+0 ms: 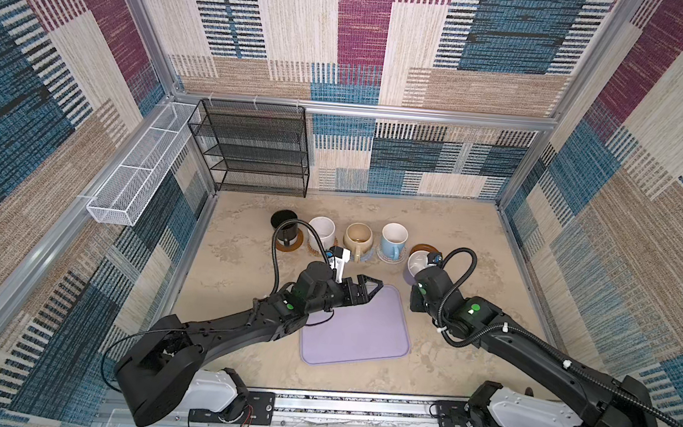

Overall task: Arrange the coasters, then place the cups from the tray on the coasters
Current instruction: 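Lift the lavender mug and carry it toward the brown wooden coaster, then lower the lavender mug onto the brown wooden coaster with the right gripper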

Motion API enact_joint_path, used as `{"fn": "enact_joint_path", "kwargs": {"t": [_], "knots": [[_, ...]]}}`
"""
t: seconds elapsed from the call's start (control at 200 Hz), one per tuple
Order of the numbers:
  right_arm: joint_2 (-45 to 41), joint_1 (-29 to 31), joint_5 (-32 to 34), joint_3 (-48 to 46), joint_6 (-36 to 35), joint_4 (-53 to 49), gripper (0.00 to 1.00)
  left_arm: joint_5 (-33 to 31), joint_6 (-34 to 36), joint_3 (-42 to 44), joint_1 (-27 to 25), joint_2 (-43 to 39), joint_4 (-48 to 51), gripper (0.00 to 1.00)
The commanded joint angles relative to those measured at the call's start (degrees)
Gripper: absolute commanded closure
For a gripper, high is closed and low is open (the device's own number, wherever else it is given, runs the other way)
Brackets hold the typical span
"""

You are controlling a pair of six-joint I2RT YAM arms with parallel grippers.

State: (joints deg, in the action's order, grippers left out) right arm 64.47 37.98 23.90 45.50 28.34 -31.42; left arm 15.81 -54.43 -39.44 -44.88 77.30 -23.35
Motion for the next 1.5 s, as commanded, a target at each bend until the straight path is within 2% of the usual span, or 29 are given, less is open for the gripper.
{"fn": "enact_joint_path", "kwargs": {"t": [0.0,0.366,0.796,0.992,1.182,1.498], "knots": [[1.3,-3.3,-0.2,1.3,-2.6,5.4,1.00,1.8,0.7,-3.5,0.0,2.2,-2.2,0.00],[9.8,-14.3,-4.6,4.4,-7.1,11.1,1.00,0.5,1.2,-14.6,0.1,13.3,1.0,0.00],[23.0,-22.6,-8.7,12.3,-11.4,14.5,1.00,-0.3,1.2,-26.1,0.7,22.4,4.7,0.00],[26.7,-23.0,-9.2,15.2,-12.2,14.0,1.00,-0.6,-0.9,-27.0,0.8,25.1,1.2,0.00],[29.0,-23.0,-9.8,15.7,-13.2,13.4,1.00,-2.9,0.9,-28.9,0.8,26.4,6.0,0.00],[30.8,-23.1,-11.2,15.8,-13.8,13.5,1.00,-2.1,0.6,-28.9,0.8,27.0,5.8,0.00]]}}
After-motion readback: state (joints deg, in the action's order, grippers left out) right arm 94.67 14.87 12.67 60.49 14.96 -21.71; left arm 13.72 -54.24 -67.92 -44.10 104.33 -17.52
